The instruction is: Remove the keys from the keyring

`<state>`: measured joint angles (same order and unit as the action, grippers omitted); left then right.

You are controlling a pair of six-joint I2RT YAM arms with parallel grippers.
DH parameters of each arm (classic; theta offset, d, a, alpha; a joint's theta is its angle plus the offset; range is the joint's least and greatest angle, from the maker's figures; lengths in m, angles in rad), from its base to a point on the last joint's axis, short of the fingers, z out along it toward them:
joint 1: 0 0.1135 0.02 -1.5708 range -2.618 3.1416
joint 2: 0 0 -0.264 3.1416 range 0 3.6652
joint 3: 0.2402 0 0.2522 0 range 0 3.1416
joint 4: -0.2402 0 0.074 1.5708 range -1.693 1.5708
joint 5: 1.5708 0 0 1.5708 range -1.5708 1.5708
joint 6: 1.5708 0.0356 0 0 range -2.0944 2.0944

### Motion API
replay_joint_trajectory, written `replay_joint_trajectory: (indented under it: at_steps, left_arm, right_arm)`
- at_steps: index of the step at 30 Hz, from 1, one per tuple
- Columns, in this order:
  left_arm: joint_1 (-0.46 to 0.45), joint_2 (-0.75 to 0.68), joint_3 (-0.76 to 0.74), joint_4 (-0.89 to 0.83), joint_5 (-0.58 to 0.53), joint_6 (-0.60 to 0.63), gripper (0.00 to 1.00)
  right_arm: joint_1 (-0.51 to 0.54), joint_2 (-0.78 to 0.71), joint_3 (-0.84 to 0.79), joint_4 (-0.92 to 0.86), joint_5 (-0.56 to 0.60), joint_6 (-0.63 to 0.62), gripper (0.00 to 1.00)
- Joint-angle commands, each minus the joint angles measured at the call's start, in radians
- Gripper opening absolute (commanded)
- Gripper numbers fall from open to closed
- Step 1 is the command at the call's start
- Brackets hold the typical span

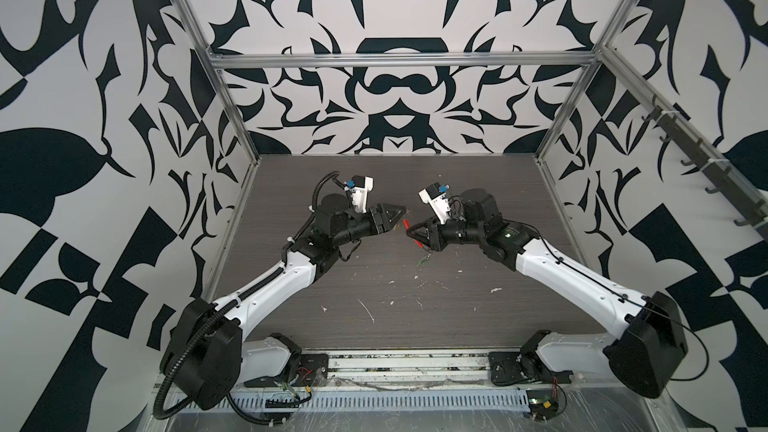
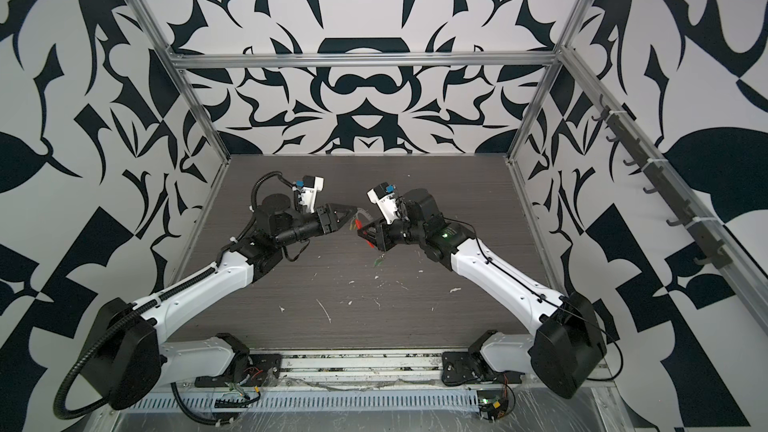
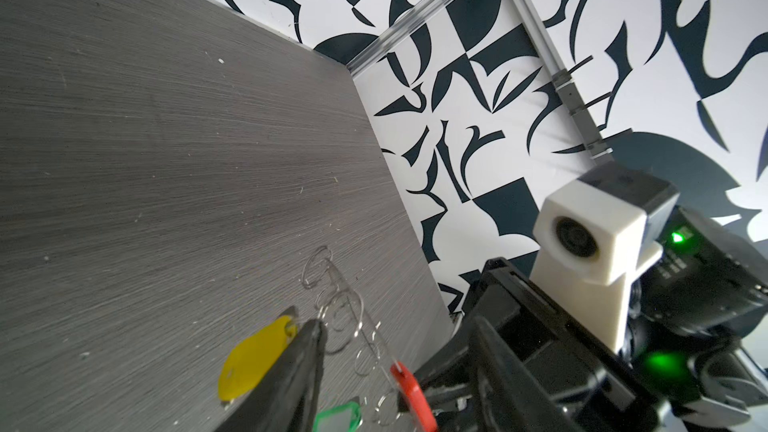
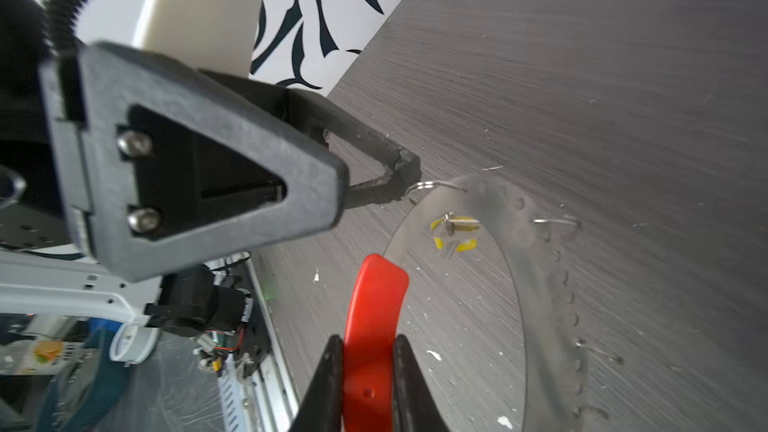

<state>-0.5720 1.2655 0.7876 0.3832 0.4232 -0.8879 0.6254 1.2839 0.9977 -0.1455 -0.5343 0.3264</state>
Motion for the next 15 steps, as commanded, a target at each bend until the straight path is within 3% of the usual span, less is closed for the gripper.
replay_joint_trajectory:
  at_steps: [1, 4, 7, 15]
  left_arm:
    - [-0.002, 0.001, -0.008, 0.005, -0.014, -0.06, 0.55]
    - [-0.002, -0.037, -0.009, -0.08, -0.084, -0.043, 0.59]
    - [-0.002, -0.055, -0.018, -0.064, -0.081, -0.048, 0.6]
    - [-0.011, -0.005, -0.02, 0.014, -0.04, -0.085, 0.52]
  right_arm:
    - [0.023, -0.021, 0.053, 0.012, 0.109, -0.05, 0.06]
    - [0.037, -0.033, 0.048, 0.026, 0.168, -0.051, 0.06]
    - [0.049, -0.037, 0.047, 0.033, 0.219, -0.048, 0.06]
    - [0.067, -0.023, 0.056, 0.06, 0.245, -0.034, 0.06]
